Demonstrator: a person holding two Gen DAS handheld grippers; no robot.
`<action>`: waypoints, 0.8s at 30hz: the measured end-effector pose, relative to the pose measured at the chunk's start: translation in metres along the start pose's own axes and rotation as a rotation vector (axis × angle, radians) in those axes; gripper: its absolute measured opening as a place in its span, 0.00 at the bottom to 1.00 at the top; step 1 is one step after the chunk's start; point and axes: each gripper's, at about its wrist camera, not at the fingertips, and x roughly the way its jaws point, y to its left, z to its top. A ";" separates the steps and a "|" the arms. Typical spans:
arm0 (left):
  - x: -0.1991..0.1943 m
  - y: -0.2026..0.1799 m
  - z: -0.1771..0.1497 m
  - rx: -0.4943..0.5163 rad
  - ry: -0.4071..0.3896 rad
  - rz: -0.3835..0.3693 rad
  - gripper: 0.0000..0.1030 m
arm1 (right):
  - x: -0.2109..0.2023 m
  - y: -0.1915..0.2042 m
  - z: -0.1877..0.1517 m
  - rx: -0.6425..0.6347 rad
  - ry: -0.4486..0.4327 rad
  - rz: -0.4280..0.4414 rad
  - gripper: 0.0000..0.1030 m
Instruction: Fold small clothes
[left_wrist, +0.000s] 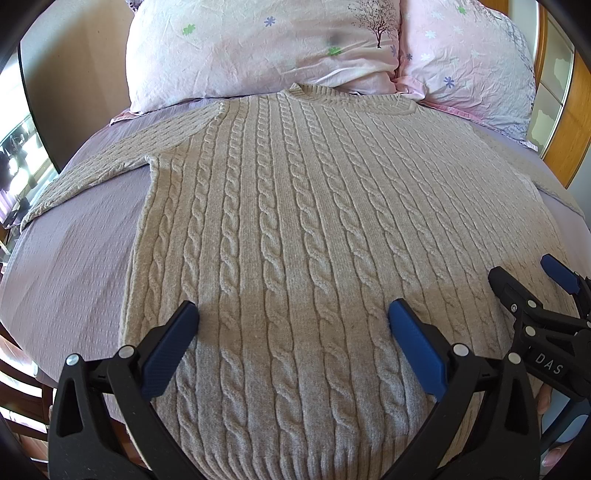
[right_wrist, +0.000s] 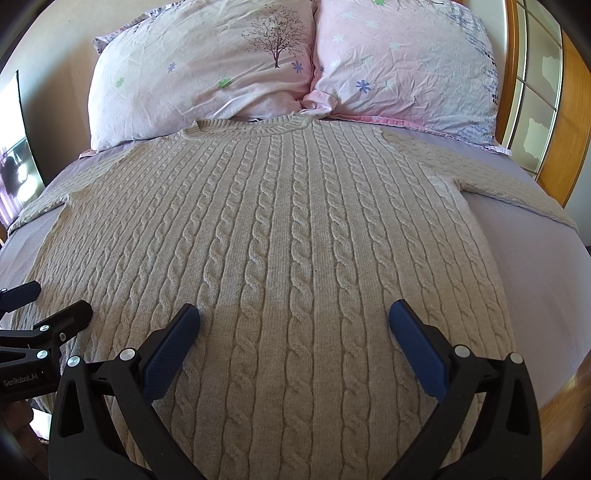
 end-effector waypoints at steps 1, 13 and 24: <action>0.000 0.000 0.000 0.000 0.000 0.000 0.98 | 0.000 0.000 0.000 0.000 0.000 0.000 0.99; 0.000 0.000 0.000 0.000 -0.002 0.000 0.98 | -0.001 -0.001 0.000 0.000 0.000 0.000 0.99; 0.000 0.000 0.000 0.001 0.001 0.000 0.98 | 0.001 0.000 0.000 0.002 0.017 -0.001 0.99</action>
